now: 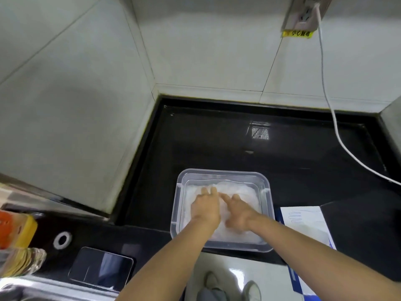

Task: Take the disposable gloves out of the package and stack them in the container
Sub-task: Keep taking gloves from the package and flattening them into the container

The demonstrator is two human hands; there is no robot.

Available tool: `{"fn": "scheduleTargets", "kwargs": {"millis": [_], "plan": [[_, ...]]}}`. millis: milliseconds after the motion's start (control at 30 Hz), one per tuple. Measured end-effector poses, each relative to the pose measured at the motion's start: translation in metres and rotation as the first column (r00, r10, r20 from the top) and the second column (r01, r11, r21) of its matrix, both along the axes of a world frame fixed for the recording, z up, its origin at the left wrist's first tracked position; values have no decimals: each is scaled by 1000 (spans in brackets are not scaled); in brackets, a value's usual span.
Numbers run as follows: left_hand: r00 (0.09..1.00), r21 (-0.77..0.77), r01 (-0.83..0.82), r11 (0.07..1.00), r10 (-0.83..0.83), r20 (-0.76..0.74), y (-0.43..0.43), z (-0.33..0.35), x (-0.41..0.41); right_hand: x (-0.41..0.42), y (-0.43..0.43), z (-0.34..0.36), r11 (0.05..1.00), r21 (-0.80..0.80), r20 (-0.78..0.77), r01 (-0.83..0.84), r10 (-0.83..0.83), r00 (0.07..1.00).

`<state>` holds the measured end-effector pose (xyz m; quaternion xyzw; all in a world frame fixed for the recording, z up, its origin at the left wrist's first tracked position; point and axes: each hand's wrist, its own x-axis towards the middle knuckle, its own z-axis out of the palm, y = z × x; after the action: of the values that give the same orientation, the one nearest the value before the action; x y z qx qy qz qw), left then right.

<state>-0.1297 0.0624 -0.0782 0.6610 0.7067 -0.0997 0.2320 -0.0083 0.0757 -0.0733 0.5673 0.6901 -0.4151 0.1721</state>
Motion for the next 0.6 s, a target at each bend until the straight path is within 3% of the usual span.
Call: {"fn": "scheduleTargets", "kwargs": {"millis": [67, 200, 333, 467, 600], "plan": [[997, -119, -82, 989, 83, 0, -2, -12, -9, 4, 0, 3, 1000, 19, 32, -5, 4, 999], [997, -180, -75, 981, 75, -6, -5, -22, -15, 10, -4, 1, 983, 154, 45, 96, -104, 994], [994, -194, -105, 975, 111, 23, -5, -18, -14, 4, -12, -1, 992, -4, 93, 127, -126, 988], [995, -266, -98, 959, 103, 4, -12, -8, -14, 15, -10, 13, 995, -10, -26, 103, -103, 994], [991, -59, -104, 993, 99, -91, -19, 19, -2, 27, -7, 36, 950, 242, -276, 196, -127, 953]]}}
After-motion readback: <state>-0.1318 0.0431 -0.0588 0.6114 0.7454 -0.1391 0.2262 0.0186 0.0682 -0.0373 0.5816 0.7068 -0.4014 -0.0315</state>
